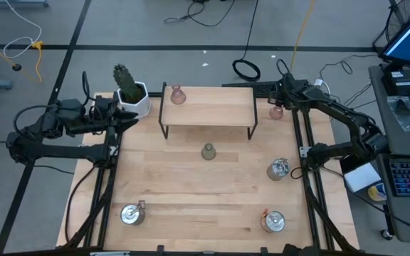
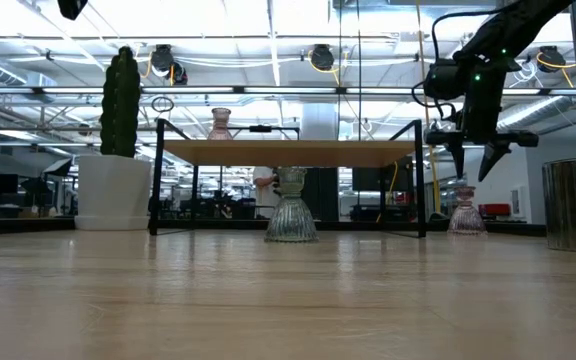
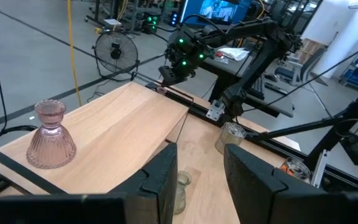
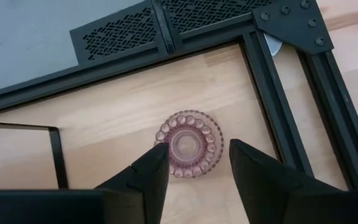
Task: Pick & Place candle stick holders
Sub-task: Put the pink candle holder on the shelf
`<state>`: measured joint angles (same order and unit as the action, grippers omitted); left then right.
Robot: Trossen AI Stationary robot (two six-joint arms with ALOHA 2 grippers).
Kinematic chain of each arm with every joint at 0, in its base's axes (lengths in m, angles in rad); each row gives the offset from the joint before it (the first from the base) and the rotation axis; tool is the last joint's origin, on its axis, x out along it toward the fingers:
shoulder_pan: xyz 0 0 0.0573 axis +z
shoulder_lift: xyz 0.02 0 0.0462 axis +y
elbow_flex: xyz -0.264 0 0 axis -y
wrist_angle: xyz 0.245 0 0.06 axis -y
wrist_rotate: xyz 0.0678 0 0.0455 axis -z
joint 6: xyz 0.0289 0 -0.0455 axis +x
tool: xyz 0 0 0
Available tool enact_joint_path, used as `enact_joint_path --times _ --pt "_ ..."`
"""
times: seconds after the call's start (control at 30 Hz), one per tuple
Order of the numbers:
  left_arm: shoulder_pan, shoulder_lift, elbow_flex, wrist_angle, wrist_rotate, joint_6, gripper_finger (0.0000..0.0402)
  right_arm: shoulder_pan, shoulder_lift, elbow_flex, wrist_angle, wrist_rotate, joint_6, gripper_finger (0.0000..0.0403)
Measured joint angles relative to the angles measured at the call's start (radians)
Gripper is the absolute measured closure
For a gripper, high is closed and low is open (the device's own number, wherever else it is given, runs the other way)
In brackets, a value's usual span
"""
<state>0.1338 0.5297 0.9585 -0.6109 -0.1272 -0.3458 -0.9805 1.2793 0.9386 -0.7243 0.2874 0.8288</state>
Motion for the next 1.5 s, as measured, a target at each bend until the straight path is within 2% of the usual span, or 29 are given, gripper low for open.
enact_joint_path --times 0.3,1.5 --pt "0.0 0.0 0.0 -0.044 0.0 0.003 0.027 0.0 0.0 0.0 -0.012 -0.008 -0.02 0.0285" --pt "0.0 0.0 0.0 -0.052 0.051 0.04 0.027 0.0 0.052 -0.012 0.003 -0.018 0.015 0.028"
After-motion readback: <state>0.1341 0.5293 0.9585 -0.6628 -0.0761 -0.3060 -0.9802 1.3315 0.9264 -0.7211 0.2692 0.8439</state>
